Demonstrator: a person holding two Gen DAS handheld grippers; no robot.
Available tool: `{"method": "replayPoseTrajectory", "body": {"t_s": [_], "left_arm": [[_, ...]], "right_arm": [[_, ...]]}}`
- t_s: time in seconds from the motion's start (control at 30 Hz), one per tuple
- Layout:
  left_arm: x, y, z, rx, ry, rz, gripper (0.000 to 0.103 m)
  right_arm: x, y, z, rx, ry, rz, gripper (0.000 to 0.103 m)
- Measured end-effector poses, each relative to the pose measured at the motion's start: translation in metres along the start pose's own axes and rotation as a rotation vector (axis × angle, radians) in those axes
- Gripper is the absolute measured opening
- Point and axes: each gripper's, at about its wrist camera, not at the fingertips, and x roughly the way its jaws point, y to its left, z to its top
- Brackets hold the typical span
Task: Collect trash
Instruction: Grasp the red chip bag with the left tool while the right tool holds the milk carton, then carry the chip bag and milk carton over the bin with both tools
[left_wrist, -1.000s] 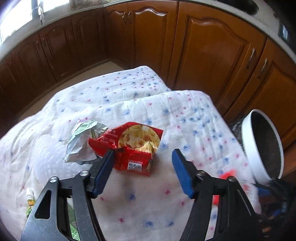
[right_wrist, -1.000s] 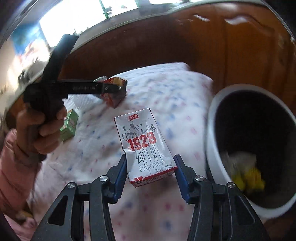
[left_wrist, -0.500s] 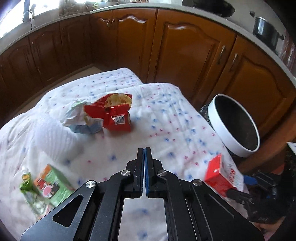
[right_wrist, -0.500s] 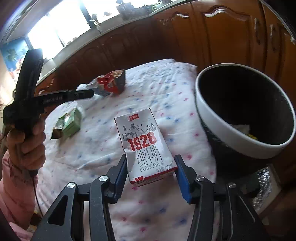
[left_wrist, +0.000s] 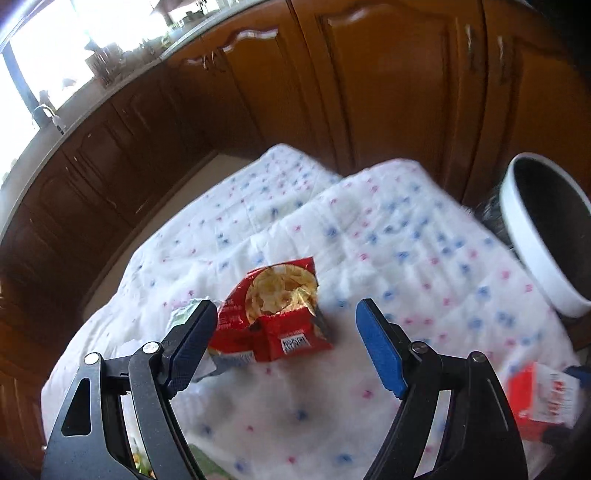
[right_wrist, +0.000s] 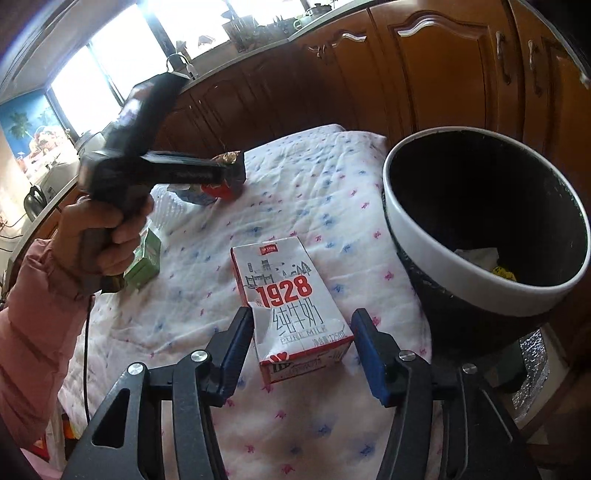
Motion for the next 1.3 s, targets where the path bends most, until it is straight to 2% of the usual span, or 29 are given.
{"method": "replayPoseTrajectory", "body": {"t_s": [0.03,0.1,0.13,0.17,0.2,0.27,0.37,0.4,0.57,0.73,0.83,1.03,1.2,1.3], "left_arm": [[0.006,0.0,-0.001,0.001,0.017,0.002,0.059],[0.019,0.002,-0.001,-0.005,0.057,0.012,0.034],[0.019,0.003,-0.002,-0.006,0.047,0.019,0.031],[0.017,0.004,-0.003,-0.005,0.038,0.006,0.022],[0.016,0.004,-0.003,-0.008,0.039,-0.009,0.02],[0.01,0.005,-0.005,-0.014,0.019,-0.02,0.018],[-0.009,0.005,-0.01,-0.041,-0.015,-0.078,0.016],[-0.017,0.006,-0.012,-0.055,-0.031,-0.102,0.013],[-0.059,0.008,-0.03,-0.124,-0.091,-0.227,0.01],[-0.084,0.007,-0.06,-0.195,-0.101,-0.301,0.01],[-0.092,0.011,-0.086,-0.266,-0.081,-0.365,0.01],[-0.086,0.014,-0.122,-0.332,-0.031,-0.392,0.011],[-0.086,0.011,-0.131,-0.346,-0.044,-0.387,0.017],[-0.085,0.007,-0.136,-0.349,-0.042,-0.392,0.015]], "right_arm": [[-0.001,0.0,0.001,0.0,-0.007,0.001,0.057],[-0.003,-0.001,0.002,-0.001,-0.017,0.005,0.057],[-0.003,-0.001,0.002,-0.002,-0.02,0.006,0.057],[-0.003,-0.001,0.003,-0.003,-0.021,0.006,0.057],[-0.002,-0.001,0.002,-0.006,-0.019,0.009,0.057],[0.0,0.0,0.003,-0.014,-0.013,0.011,0.057],[0.001,0.003,0.003,-0.031,-0.015,0.007,0.057],[0.001,0.004,0.004,-0.037,-0.018,0.008,0.057],[0.0,0.004,0.004,-0.035,-0.023,0.016,0.057],[-0.005,0.003,0.001,-0.034,-0.025,0.035,0.057],[-0.007,0.006,0.0,-0.053,-0.022,0.024,0.057],[-0.004,0.018,0.001,-0.103,-0.014,0.015,0.057],[0.012,0.022,0.001,-0.126,0.029,-0.003,0.057],[0.018,0.024,-0.004,-0.142,0.043,-0.033,0.055]]}}
